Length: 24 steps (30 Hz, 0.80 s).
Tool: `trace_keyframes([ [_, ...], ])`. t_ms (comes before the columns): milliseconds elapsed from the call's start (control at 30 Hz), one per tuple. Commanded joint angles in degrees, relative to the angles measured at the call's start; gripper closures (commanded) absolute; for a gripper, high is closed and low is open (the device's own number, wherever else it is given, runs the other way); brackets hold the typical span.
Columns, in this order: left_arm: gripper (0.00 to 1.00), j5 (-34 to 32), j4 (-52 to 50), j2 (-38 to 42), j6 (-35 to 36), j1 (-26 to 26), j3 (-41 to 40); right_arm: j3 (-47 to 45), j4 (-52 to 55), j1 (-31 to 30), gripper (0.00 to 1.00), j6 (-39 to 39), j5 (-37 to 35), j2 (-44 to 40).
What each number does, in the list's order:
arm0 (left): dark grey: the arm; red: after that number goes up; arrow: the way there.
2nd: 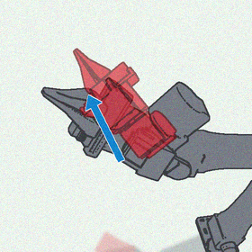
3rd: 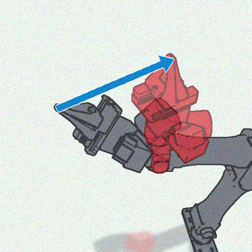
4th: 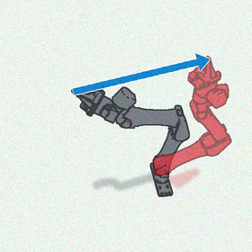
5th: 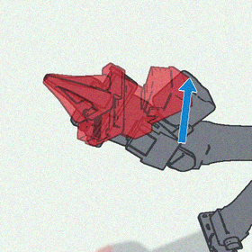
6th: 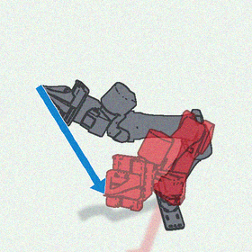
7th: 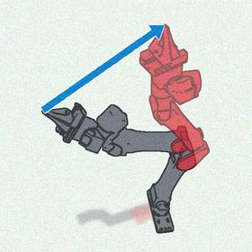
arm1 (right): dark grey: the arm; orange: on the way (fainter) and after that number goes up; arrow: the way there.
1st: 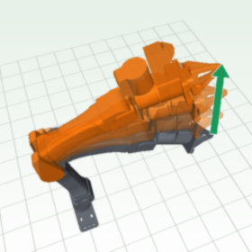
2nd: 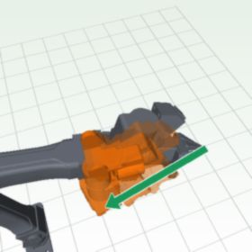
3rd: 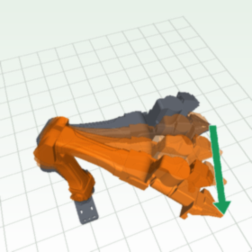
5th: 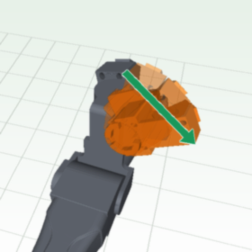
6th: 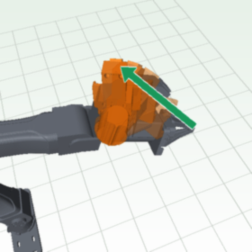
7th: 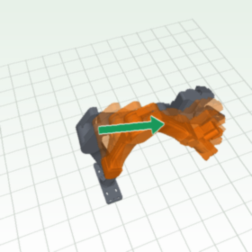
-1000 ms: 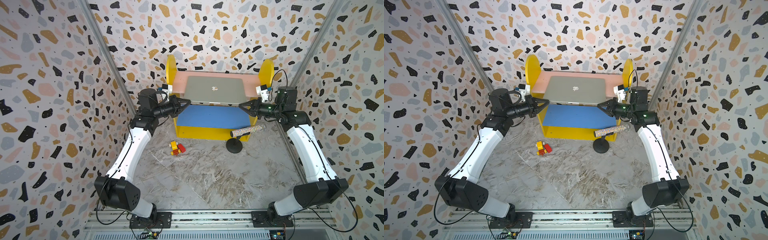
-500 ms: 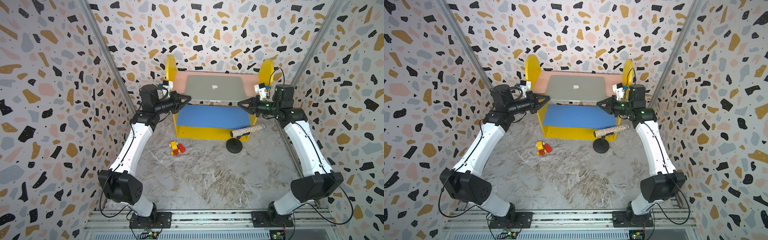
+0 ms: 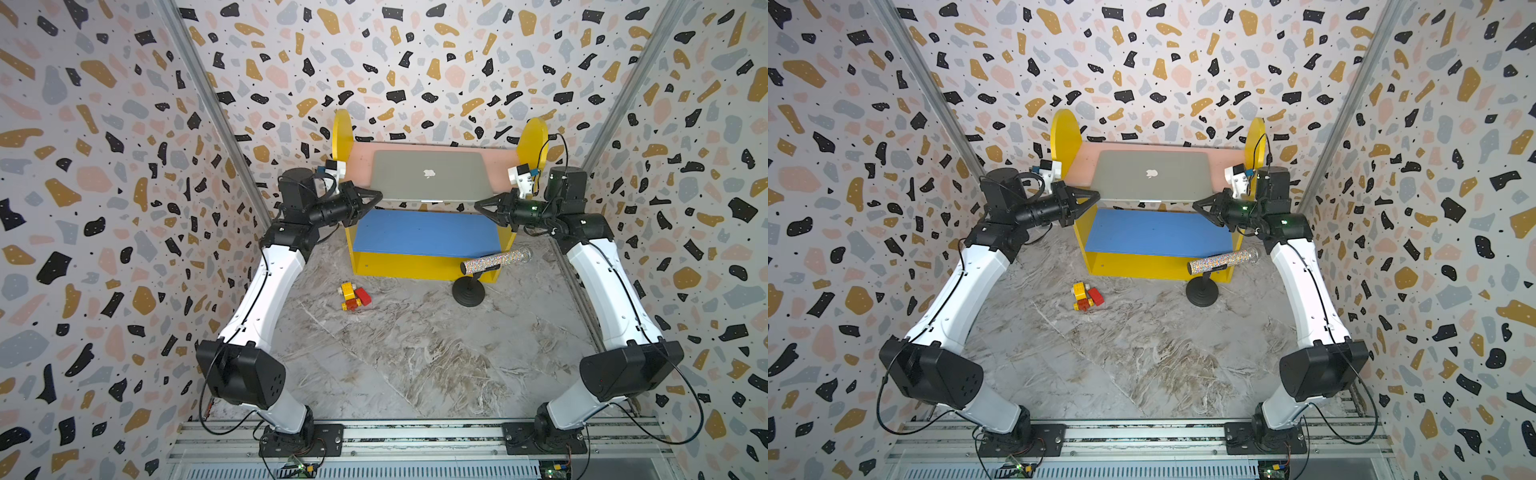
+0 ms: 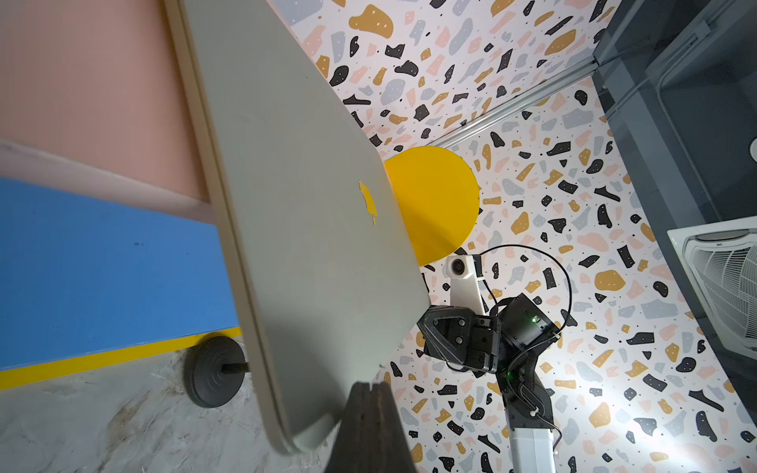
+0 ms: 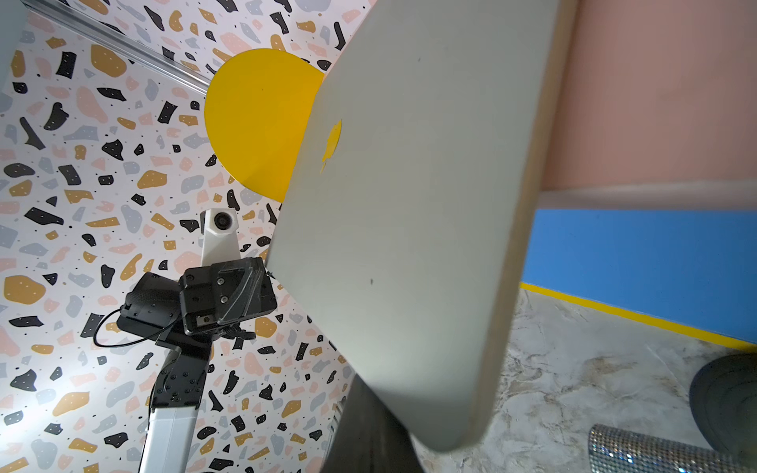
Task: Close the laptop lid and set it aside
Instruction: Place the laptop on the shelf.
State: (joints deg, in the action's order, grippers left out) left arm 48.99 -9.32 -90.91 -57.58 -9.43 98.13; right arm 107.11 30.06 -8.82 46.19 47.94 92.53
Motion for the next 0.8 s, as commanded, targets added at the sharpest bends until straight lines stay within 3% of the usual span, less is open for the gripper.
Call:
trace_keyframes([
  [0, 1.0, 0.5, 0.8, 3.2, 2.6, 0.1, -0.9, 2.5, -1.3, -0.1, 1.0, -0.6, -0.5, -0.5],
  [300, 1.0, 2.0, -1.9, 3.6, 6.1, 0.0, -2.1, 2.7, -1.4, -0.2, 1.0, -0.5, -0.5, -0.6],
  [767, 1.0, 2.2, -6.9, -1.3, 8.1, -0.3, 3.7, 3.6, -1.3, -0.2, 1.0, -0.3, -0.4, -0.1],
])
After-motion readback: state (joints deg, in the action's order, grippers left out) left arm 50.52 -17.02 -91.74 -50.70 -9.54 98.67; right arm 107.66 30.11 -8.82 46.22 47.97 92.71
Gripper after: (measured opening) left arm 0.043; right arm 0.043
